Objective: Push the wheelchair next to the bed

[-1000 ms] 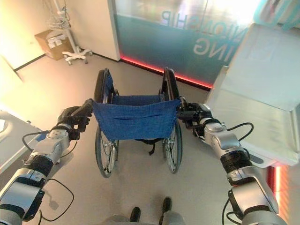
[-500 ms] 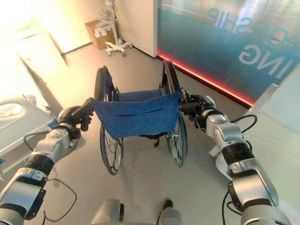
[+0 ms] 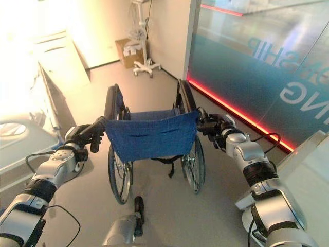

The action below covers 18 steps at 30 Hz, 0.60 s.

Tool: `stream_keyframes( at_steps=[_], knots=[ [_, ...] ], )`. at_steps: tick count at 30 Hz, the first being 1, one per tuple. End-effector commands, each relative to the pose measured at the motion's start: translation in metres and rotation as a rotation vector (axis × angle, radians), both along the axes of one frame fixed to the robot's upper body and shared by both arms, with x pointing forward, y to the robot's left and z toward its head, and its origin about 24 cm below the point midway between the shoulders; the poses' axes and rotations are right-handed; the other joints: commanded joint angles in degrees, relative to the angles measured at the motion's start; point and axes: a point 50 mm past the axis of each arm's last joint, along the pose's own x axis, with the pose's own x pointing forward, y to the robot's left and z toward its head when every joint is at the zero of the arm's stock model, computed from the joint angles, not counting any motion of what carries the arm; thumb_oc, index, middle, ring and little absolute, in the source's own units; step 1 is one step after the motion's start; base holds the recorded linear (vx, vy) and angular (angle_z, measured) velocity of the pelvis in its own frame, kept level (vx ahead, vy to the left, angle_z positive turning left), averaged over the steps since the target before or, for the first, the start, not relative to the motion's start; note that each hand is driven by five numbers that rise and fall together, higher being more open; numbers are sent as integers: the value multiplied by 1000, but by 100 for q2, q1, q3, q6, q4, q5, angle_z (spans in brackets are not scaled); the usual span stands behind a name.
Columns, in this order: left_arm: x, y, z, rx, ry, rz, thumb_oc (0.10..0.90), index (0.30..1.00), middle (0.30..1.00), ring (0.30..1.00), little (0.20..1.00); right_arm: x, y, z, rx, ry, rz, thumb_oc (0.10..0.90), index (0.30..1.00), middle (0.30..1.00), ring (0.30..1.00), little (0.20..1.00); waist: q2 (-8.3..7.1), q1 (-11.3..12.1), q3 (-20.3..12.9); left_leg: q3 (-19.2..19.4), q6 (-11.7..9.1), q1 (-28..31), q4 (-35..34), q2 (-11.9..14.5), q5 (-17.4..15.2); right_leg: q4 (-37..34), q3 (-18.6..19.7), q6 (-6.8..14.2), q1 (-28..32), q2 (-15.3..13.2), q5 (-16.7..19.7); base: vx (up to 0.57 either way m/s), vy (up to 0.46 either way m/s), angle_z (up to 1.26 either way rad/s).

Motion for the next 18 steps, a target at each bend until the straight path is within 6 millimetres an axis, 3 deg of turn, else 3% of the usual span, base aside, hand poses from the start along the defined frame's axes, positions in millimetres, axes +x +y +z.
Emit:
stream_keyframes(
  at_steps=[1, 2, 3, 4, 6, 7, 8, 10, 12, 14, 15, 16, 18],
  knots=[
    [0, 10, 16, -83, -127, 27, 400, 300, 300, 300, 300, 18, 58, 25, 150, -146, 279, 400, 300, 300, 300, 300, -404, 694, -207, -296, 451, -271, 121, -372, 57, 1240, 797, -403, -783, -71, 74, 559, 219, -48],
    [1, 12, 19, -64, -128, 24, 400, 300, 300, 300, 300, 18, 57, 25, 166, -148, 273, 400, 300, 300, 300, 300, -504, 776, -250, -316, 625, -159, 124, -496, -145, 1628, 704, -259, -797, -178, 159, 355, 148, -13],
    [1, 12, 19, -61, -128, 22, 400, 300, 300, 300, 300, 18, 57, 25, 170, -149, 272, 400, 300, 300, 300, 300, -520, 787, -254, -321, 653, -139, 117, -520, -172, 1736, 687, -223, -810, -203, 179, 348, 199, 28],
    [2, 12, 19, -42, -123, 14, 400, 300, 300, 300, 300, 17, 54, 24, 185, -151, 266, 400, 300, 300, 300, 300, -624, 853, -280, -399, 798, -3, 67, -651, -289, 2380, 562, 29, -917, -373, 447, 256, 180, 31],
    [3, 12, 17, -18, -117, 12, 400, 300, 300, 300, 300, 16, 52, 25, 200, -156, 271, 400, 300, 300, 300, 300, -634, 904, -320, -455, 981, 107, 0, -658, -264, 3307, 437, 309, -1106, -529, 1074, 322, 225, 36],
    [4, 14, 17, -12, -117, 25, 400, 300, 300, 300, 300, 14, 51, 27, 215, -162, 286, 400, 300, 300, 300, 300, -649, 864, -319, -485, 1079, 250, -41, -694, -363, 4103, 444, 529, -1369, -645, 1547, 370, 218, 59],
    [6, 15, 18, -15, -116, 34, 400, 300, 300, 300, 300, 13, 51, 28, 223, -164, 296, 400, 300, 300, 300, 300, -646, 803, -310, -488, 1124, 375, -71, -724, -439, 4409, 515, 654, -1573, -658, 1830, 372, 210, 74],
    [8, 14, 18, -18, -115, 42, 400, 300, 300, 300, 300, 12, 53, 27, 229, -164, 308, 400, 300, 300, 300, 300, -614, 728, -320, -448, 1159, 526, -138, -734, -489, 4511, 497, 656, -1753, -778, 1932, 243, 104, 53],
    [13, 12, 22, -16, -122, 52, 400, 300, 300, 300, 300, 14, 58, 31, 226, -172, 328, 400, 300, 300, 300, 300, -573, 609, -305, -304, 1144, 684, -158, -697, -567, 3984, 397, 554, -1873, -1007, 1721, 276, -1, -13],
    [20, 11, 31, -15, -141, 56, 400, 300, 300, 300, 300, 17, 62, 38, 221, -184, 337, 400, 300, 300, 300, 300, -563, 540, -236, -305, 1026, 757, -74, -654, -620, 2911, 346, 435, -1896, -1064, 1466, 264, -139, -42],
    [22, 9, 34, -20, -154, 55, 400, 300, 300, 300, 300, 18, 62, 42, 214, -194, 335, 400, 300, 300, 300, 300, -576, 488, -157, -415, 878, 825, 81, -644, -685, 1697, 377, 341, -1913, -1047, 1414, 189, -152, -10],
    [22, 9, 35, -20, -156, 58, 400, 300, 300, 300, 300, 19, 62, 42, 214, -196, 337, 400, 300, 300, 300, 300, -568, 478, -142, -439, 858, 837, 112, -637, -698, 1582, 379, 328, -1894, -1031, 1414, 223, -195, 6],
    [21, 2, 32, -21, -172, 48, 400, 300, 300, 300, 300, 19, 60, 45, 208, -218, 326, 400, 300, 300, 300, 300, -595, 365, -63, -727, 761, 986, 235, -684, -893, 549, 804, 375, -2262, -1097, 1859, 279, -199, 19]
  ],
)
